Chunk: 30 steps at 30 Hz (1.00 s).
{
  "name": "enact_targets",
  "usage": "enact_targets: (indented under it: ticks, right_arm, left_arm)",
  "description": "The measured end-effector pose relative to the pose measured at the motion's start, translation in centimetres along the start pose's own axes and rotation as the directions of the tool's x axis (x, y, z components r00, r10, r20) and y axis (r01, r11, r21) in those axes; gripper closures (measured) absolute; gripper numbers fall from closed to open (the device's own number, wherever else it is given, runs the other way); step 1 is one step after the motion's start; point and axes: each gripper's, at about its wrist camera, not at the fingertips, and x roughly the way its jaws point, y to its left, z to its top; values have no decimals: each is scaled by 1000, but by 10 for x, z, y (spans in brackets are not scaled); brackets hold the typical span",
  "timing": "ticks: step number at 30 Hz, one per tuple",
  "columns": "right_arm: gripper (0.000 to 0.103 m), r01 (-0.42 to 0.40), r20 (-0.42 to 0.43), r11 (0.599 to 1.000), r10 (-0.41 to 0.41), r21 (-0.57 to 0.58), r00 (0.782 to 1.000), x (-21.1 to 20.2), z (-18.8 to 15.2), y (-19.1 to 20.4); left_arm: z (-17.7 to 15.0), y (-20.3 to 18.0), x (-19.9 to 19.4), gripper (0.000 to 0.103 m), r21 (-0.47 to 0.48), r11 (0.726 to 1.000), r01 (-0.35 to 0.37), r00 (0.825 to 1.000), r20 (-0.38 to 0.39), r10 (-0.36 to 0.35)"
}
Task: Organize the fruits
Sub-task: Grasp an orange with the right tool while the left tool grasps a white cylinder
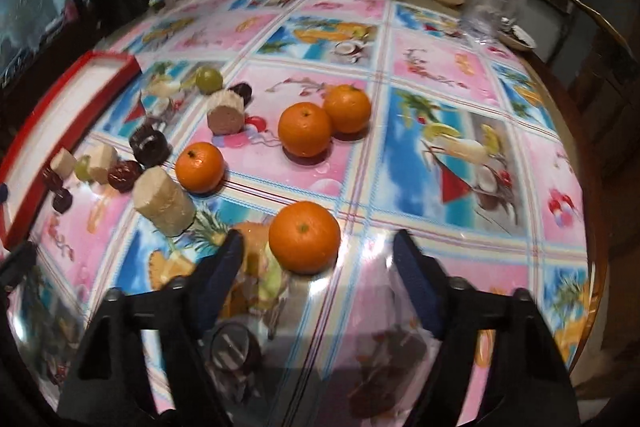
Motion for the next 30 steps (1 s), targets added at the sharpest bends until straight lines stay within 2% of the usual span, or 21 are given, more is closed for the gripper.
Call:
enact_targets:
  ticks: [2, 5, 9, 12, 19, 23, 27, 30]
  right_arm:
    - [59, -44, -38, 999, 44, 5, 998, 8, 2, -2]
    - [64, -74, -39, 997, 74, -16, 997, 10, 3, -3]
    - [64, -68, -26, 997, 67, -36, 997, 3, 0, -3]
    - [64, -81, -28, 996, 81, -27, 996, -3, -7, -8]
    - [64, -84, -37, 996, 83, -37, 996, -16, -29, -23]
    - [64, -104, -29, 994, 103, -16, 994, -20, -35, -32]
    - [64, -127, -18, 992, 127, 1, 992, -23, -38, -37]
    - [64, -140, -11, 990, 141, 12, 990, -24, -39, -40]
  left_arm:
    - [0, 3, -1, 1, 31, 999, 10, 1000, 0, -10]
    - [2, -2, -6, 1, 76, 997, 24, 999, 26, -26]
    - [16, -22, -2, 1, 90, 990, 111, 994, 13, -113]
    - [30, -44, 10, 1, 85, 979, 186, 983, -13, -185]
    - [53, -75, 46, 5, 38, 945, 325, 942, -102, -320]
    - [59, -86, 65, 15, 15, 928, 373, 916, -164, -365]
    - [56, -92, 81, 43, 34, 926, 377, 907, -215, -362]
    - [55, -92, 86, 56, 40, 927, 373, 910, -211, -357]
